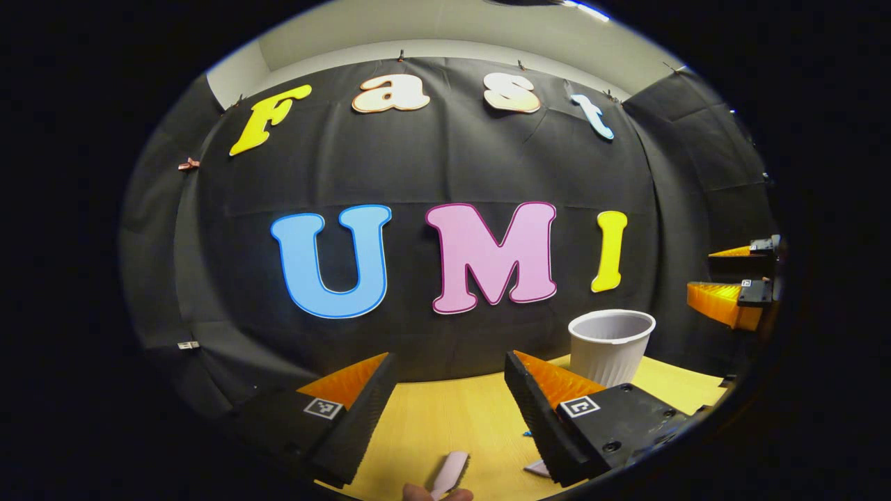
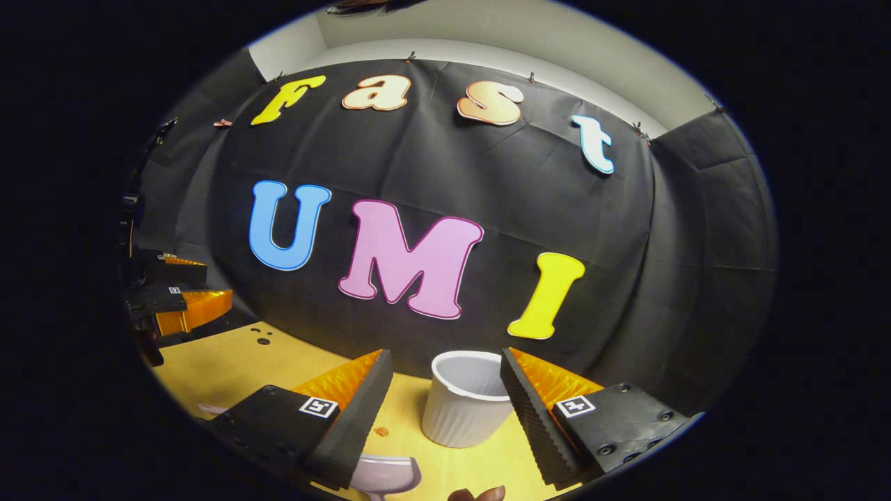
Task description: Pick up the small broom and dustpan from the desktop, sweep the trash into the dustpan with the broom, and then empty the trash into the garbage bin.
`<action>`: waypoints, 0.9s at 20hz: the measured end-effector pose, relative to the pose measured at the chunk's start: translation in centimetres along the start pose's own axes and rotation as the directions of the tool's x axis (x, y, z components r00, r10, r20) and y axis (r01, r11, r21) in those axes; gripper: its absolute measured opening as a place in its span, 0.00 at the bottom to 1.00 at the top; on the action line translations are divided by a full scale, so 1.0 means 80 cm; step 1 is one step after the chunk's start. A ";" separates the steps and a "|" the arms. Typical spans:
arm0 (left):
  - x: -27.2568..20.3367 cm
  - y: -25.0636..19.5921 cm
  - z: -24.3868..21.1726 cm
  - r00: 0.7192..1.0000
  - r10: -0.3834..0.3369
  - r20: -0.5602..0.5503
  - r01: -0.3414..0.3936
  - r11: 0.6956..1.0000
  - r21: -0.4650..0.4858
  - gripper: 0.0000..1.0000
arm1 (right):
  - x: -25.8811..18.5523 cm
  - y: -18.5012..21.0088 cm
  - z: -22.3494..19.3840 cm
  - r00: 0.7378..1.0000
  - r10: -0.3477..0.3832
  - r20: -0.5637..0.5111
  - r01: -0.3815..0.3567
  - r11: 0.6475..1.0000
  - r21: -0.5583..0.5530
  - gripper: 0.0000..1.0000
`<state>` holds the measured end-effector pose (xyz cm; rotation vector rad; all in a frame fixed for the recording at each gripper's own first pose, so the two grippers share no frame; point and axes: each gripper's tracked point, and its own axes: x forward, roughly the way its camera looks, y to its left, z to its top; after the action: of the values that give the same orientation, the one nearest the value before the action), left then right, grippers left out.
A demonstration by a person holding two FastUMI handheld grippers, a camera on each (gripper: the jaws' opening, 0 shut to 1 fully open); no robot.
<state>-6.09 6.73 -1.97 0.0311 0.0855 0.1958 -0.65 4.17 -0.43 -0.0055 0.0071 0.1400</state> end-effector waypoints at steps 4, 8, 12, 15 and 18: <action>-0.007 0.014 -0.017 1.000 0.016 -0.025 -0.016 1.000 -0.006 0.97 | -0.005 0.031 -0.053 0.984 0.104 -0.147 -0.102 0.995 0.020 0.97; -0.011 0.038 -0.042 0.997 0.047 -0.063 -0.048 0.999 -0.013 0.97 | -0.040 0.049 -0.159 0.902 0.165 -0.399 -0.159 0.986 0.050 0.98; -0.014 0.072 -0.065 0.993 0.082 -0.087 -0.081 0.997 0.014 0.97 | -0.100 0.063 -0.275 0.762 0.173 -0.624 -0.182 0.982 0.050 0.97; -0.017 0.090 -0.082 0.989 0.093 -0.114 -0.091 0.996 0.023 0.97 | -0.135 0.075 -0.349 0.632 0.174 -0.755 -0.168 0.982 0.086 0.96; -0.020 0.099 -0.092 0.988 0.088 -0.126 -0.085 0.996 0.031 0.97 | -0.149 0.086 -0.406 0.508 0.156 -0.847 -0.129 0.986 0.104 0.94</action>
<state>-9.81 14.36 -8.89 0.0473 0.2144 0.2838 -13.66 9.13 -32.87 -0.0477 1.0339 0.2968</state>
